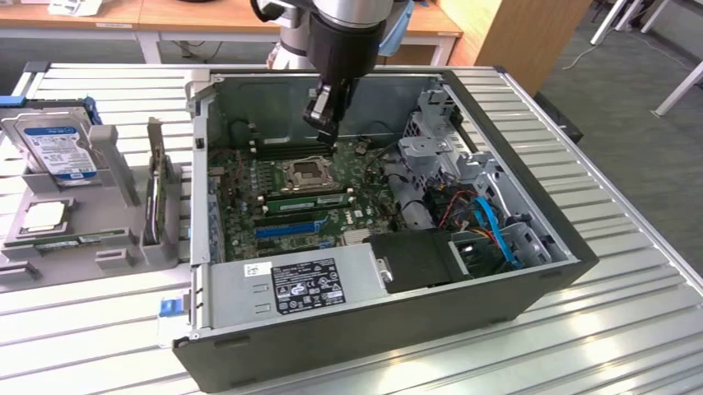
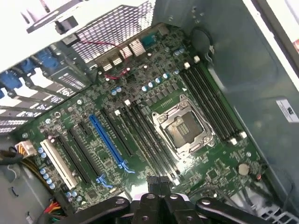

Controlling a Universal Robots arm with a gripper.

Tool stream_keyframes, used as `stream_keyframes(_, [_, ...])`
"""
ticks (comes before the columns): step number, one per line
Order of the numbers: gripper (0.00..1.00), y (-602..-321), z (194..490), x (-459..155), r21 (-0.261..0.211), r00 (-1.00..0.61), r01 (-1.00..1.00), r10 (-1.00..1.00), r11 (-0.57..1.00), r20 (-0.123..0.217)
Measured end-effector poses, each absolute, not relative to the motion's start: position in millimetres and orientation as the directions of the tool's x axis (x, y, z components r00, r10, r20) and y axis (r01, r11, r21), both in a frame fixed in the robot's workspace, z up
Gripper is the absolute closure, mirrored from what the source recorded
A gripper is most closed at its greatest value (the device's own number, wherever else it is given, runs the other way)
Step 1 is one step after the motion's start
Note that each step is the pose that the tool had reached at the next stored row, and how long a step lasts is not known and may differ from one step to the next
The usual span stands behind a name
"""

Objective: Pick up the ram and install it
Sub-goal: 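Press down the ram until it locks into place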

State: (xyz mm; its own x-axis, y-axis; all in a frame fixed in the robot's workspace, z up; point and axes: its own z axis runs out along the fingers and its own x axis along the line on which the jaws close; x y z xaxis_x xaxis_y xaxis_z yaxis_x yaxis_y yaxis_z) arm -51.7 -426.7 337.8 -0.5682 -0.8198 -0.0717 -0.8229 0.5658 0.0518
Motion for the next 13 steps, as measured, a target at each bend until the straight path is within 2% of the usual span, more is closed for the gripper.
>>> stream_keyframes(13, [0.90,-426.7,337.5,-51.7,0.051,-0.747,-0.664,-0.661,0.746,-0.071])
